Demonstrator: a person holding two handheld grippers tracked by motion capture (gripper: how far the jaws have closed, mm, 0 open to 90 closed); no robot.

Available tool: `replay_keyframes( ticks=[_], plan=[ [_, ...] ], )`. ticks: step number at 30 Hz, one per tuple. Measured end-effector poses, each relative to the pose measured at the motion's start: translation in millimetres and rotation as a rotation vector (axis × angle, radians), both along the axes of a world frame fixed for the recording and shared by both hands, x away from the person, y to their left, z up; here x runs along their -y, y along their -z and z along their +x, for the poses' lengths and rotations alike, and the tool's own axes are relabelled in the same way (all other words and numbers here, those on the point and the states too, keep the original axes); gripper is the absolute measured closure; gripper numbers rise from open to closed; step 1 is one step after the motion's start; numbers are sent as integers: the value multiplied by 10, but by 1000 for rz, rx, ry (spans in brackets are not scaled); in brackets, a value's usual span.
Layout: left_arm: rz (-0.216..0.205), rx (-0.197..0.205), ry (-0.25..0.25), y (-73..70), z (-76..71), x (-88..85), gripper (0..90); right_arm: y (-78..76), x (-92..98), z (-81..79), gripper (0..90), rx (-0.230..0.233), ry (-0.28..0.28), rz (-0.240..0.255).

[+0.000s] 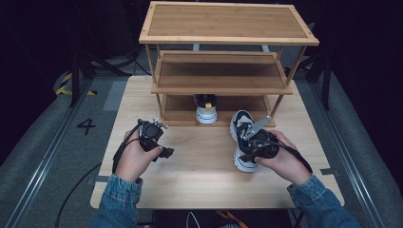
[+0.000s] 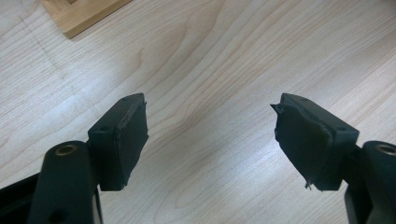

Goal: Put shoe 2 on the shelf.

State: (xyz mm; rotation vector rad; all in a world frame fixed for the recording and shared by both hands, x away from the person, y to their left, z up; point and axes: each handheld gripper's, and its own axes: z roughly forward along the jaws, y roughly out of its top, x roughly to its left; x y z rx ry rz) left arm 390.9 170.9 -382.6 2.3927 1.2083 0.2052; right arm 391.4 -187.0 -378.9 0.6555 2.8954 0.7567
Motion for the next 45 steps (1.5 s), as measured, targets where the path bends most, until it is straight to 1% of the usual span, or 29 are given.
replay_keyframes(
  ticks=[1, 3, 4, 5, 7, 10, 12, 15, 17, 20, 23, 25, 26, 29, 31, 33, 35, 36, 39, 41, 45],
  plan=[
    [2, 1, 6, -4, -2, -14, 255, -12, -18, 37, 659, 3, -3, -3],
    [-8, 0, -1, -7, -5, -30, 241, -33, -50, 104, 659, -1, -6, -8],
    [-8, 5, 4, -6, -1, -45, 241, -43, -67, 146, 659, 0, -8, -11],
    [-8, 6, 0, -4, 0, -50, 240, -54, -84, 203, 659, 0, -9, -6],
    [-8, 4, 2, -3, 3, -58, 238, -68, -119, 305, 659, -1, -4, -2],
    [-15, 4, 1, -9, 1, -64, 237, -77, -165, 432, 659, -2, 2, -9],
    [-18, 12, 5, -13, 5, -70, 236, -75, -204, 532, 658, 8, 2, -21],
    [-24, 13, 4, -15, 12, -67, 239, -68, -247, 660, 658, 33, -1, -36],
    [-27, 12, 3, -14, 17, -56, 240, -60, -273, 742, 658, 34, -5, -41],
    [-22, 11, 16, -22, 24, -51, 240, -35, -301, 860, 658, 30, -7, -50],
    [-30, 15, 11, -25, 27, -51, 240, 8, -331, 966, 657, 40, -17, -68],
    [-27, 18, 12, -26, 32, -53, 240, 21, -339, 986, 657, 44, -20, -71],
    [-33, 14, 8, -21, 34, -45, 240, 63, -366, 1044, 657, 52, -29, -74],
    [-26, 14, 17, -24, 41, -38, 241, 101, -386, 1085, 656, 48, -36, -68],
    [-33, 16, 19, -22, 41, -28, 240, 136, -405, 1120, 656, 49, -44, -70],
    [-30, 20, 23, -24, 44, -22, 241, 167, -410, 1147, 655, 50, -47, -73],
    [-31, 15, 21, -18, 45, -9, 240, 191, -406, 1172, 655, 49, -51, -74],
    [-23, 13, 25, -20, 49, -9, 240, 205, -402, 1187, 655, 46, -50, -71],
    [-22, 12, 34, -9, 62, 3, 241, 226, -392, 1218, 654, 44, -45, -68],
    [-28, 10, 31, 0, 62, 14, 241, 237, -388, 1233, 654, 41, -42, -56],
    [-25, 9, 34, 4, 65, 30, 241, 241, -384, 1243, 652, 44, -49, -49]
  ],
)
